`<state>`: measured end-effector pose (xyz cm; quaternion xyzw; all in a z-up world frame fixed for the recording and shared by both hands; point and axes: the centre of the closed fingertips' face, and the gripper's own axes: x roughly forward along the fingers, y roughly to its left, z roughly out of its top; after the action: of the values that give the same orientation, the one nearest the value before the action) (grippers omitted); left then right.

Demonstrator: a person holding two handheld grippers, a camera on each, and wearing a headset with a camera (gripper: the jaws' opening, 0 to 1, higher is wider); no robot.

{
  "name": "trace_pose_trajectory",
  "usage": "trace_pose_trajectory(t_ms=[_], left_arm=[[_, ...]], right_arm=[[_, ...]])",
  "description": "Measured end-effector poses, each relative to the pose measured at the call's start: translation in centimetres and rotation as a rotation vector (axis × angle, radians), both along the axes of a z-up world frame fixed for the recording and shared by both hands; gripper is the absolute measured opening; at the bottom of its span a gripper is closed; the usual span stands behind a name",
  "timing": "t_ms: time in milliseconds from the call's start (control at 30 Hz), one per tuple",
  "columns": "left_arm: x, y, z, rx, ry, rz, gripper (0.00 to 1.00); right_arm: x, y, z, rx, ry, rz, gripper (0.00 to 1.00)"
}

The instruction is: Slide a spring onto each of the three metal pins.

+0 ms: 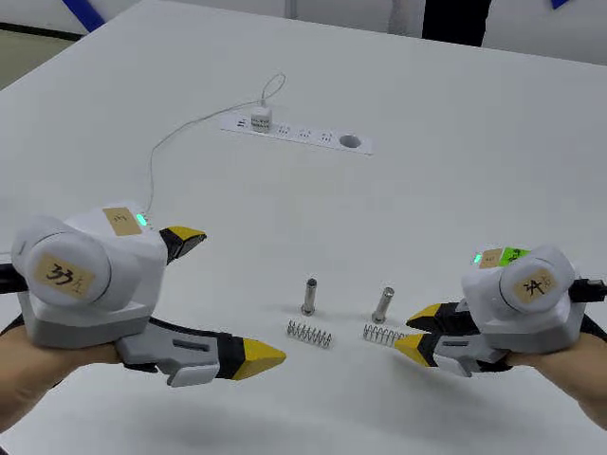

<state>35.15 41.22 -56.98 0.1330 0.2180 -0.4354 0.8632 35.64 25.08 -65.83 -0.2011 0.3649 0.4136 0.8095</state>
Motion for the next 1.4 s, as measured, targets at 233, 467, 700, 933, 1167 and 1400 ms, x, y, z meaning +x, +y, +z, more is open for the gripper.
trace_pose_trajectory(t_ms=[233,467,700,933,1167,1400], left_arm=[[-0.3,0.2,-0.5,0.005,0.010,0.005,0.98],[-0.3,0.6,-0.6,-0.004,0.020,0.018,0.98],[-0.3,0.3,-0.7,-0.004,0.023,0.012,0.97],[-0.3,-0.2,-0.4,-0.012,0.019,0.000,0.97],[-0.7,-0.4,-0.4,-0.006,0.019,-0.015,0.96],[-0.8,-0.5,-0.4,-0.003,0.017,-0.024,0.95]], right_arm=[[0.2,0.0,-0.8,-0.031,0.017,0.040,0.18],[-0.2,0.5,-1.4,-0.031,0.051,0.079,0.17],[-0.4,0.4,-1.8,-0.051,0.066,0.101,0.16],[-0.4,0.5,-1.7,-0.017,0.087,0.111,0.11],[-0.4,0.7,-1.6,-0.053,0.042,0.147,0.10],[-0.7,1.4,-0.2,-0.044,0.016,0.150,0.10]])
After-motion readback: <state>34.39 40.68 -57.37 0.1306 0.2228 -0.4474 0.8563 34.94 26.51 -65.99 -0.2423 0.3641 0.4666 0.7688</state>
